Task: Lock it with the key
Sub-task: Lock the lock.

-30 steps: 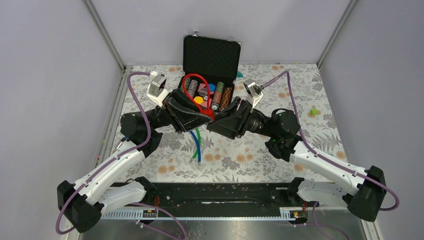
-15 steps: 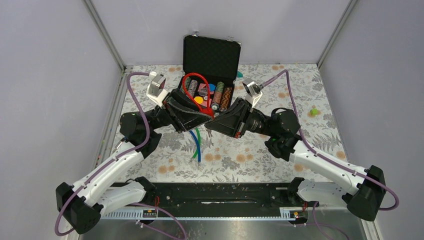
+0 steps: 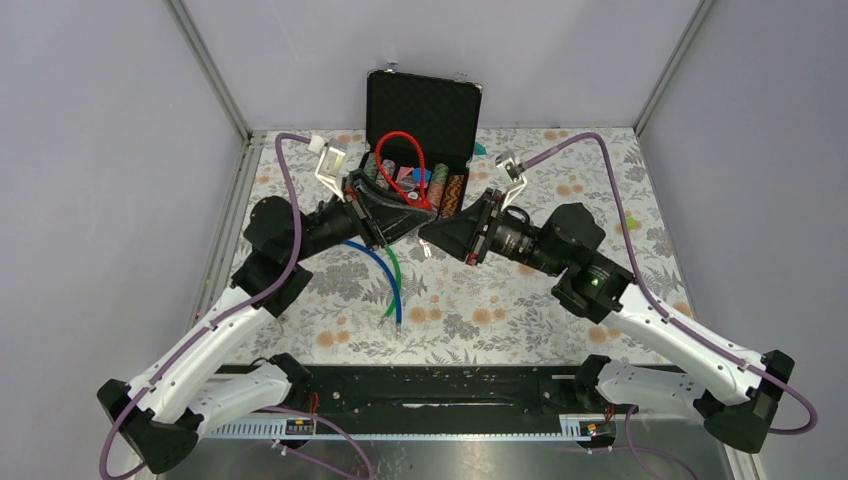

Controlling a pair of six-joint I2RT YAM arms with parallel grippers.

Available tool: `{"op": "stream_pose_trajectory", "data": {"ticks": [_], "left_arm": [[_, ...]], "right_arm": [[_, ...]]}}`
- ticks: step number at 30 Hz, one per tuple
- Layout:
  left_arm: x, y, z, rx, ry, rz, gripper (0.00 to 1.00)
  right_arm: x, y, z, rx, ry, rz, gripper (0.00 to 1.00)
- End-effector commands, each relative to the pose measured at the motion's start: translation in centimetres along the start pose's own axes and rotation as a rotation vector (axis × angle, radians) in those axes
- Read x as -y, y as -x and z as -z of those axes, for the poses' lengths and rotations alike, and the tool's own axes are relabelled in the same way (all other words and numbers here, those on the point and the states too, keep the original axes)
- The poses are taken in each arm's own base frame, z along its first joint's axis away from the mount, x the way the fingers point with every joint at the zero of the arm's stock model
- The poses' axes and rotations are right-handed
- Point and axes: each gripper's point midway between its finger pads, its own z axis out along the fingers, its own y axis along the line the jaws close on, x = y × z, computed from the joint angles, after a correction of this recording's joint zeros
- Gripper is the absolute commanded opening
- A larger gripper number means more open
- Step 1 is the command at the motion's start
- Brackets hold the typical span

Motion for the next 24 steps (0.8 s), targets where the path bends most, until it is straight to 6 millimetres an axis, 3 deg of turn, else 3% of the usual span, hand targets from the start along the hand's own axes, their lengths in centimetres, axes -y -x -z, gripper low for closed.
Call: {"op": "stream_pose_trajectory", "data": {"ticks": [1, 4, 6, 9, 13, 18, 24], "left_arm": [[-1.3, 1.5, 0.3, 0.014, 0.137, -0.045, 0.0], [-1.9, 1.4, 0.2, 0.011, 0.163, -0.04, 0.0], [-2.0, 1.4, 0.2, 0.012, 0.161, -0.041, 0.0], [-1.7, 1.5, 0.2, 0.015, 0.153, -0.052, 0.0], [-1.0, 1.5, 0.5, 0.015, 0.119, -0.073, 0.0], [0.5, 1.4, 0.6, 0.007, 0.046, -0.085, 0.0], [2.0, 1.4, 0.7, 0.007, -0.022, -0.063, 0.0]], "right_arm": [[4.1, 1.5, 1.5, 0.031, -0.26, 0.1, 0.01], [5.0, 1.5, 1.8, 0.021, -0.316, 0.106, 0.02], [4.8, 1.3, 2.0, 0.011, -0.306, 0.113, 0.15], [3.3, 0.4, 2.3, -0.025, -0.214, 0.123, 0.48], [1.3, -0.6, 2.6, -0.047, -0.089, 0.123, 0.67], [0.3, -1.1, 2.2, -0.041, -0.007, 0.101, 0.72], [-1.0, 0.3, 1.5, 0.025, 0.063, 0.109, 0.69]]}}
